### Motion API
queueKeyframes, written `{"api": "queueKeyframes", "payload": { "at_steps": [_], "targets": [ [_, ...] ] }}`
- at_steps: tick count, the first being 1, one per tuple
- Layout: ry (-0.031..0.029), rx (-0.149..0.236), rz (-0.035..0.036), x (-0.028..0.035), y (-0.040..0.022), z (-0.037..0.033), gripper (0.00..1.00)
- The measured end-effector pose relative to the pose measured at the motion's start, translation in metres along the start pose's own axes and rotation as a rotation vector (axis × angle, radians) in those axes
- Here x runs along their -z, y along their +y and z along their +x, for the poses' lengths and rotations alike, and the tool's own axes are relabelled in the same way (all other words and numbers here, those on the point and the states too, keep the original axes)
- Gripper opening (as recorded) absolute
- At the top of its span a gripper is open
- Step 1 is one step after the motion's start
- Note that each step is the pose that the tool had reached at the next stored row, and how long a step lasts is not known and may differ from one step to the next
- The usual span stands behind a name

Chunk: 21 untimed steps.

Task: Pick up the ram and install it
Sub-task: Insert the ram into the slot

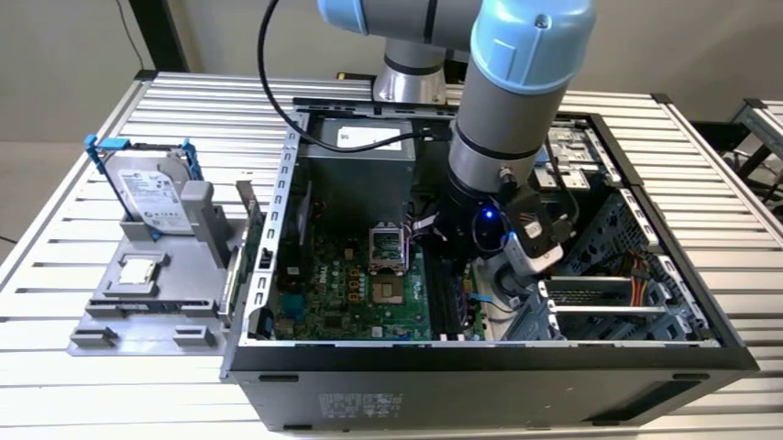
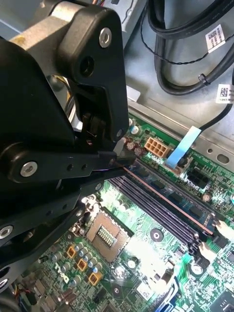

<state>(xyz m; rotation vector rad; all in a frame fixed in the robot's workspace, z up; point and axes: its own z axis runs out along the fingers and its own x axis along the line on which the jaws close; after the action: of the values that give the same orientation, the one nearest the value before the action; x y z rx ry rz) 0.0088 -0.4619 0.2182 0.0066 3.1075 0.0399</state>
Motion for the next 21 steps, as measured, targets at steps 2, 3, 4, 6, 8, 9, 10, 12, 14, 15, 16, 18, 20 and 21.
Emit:
{"api": "queueKeyframes", "payload": {
  "at_steps": [2, 3, 4, 6, 8, 9, 10, 12, 14, 15, 16, 18, 20, 21],
  "targets": [
    [0.0001, 0.000, 0.0003, -0.0003, -0.0001, 0.0000, 0.00],
    [0.0000, 0.000, 0.0001, -0.0004, 0.0000, 0.0000, 0.00],
    [0.0000, 0.000, 0.0001, -0.0005, 0.0000, 0.0000, 0.00],
    [-0.0001, -0.001, 0.0000, -0.0005, 0.0001, 0.0002, 0.00],
    [-0.0002, -0.005, 0.0007, -0.0005, 0.0002, 0.0005, 0.00],
    [-0.0002, -0.007, 0.0014, -0.0004, 0.0001, 0.0005, 0.00],
    [-0.0003, -0.008, 0.0022, -0.0003, 0.0002, 0.0006, 0.00],
    [-0.0004, -0.012, 0.0040, -0.0003, 0.0004, 0.0007, 0.00],
    [-0.0005, -0.016, 0.0067, -0.0002, 0.0007, 0.0007, 0.00],
    [-0.0005, -0.017, 0.0092, -0.0001, 0.0010, 0.0008, 0.00],
    [-0.0006, -0.018, 0.0114, -0.0002, 0.0015, 0.0008, 0.00],
    [-0.0007, -0.019, 0.0166, -0.0003, 0.0032, 0.0008, 0.00],
    [-0.0006, -0.019, 0.0203, -0.0004, 0.0047, 0.0008, 0.00],
    [-0.0007, -0.019, 0.0199, -0.0009, 0.0049, 0.0008, 0.00]
  ]
}}
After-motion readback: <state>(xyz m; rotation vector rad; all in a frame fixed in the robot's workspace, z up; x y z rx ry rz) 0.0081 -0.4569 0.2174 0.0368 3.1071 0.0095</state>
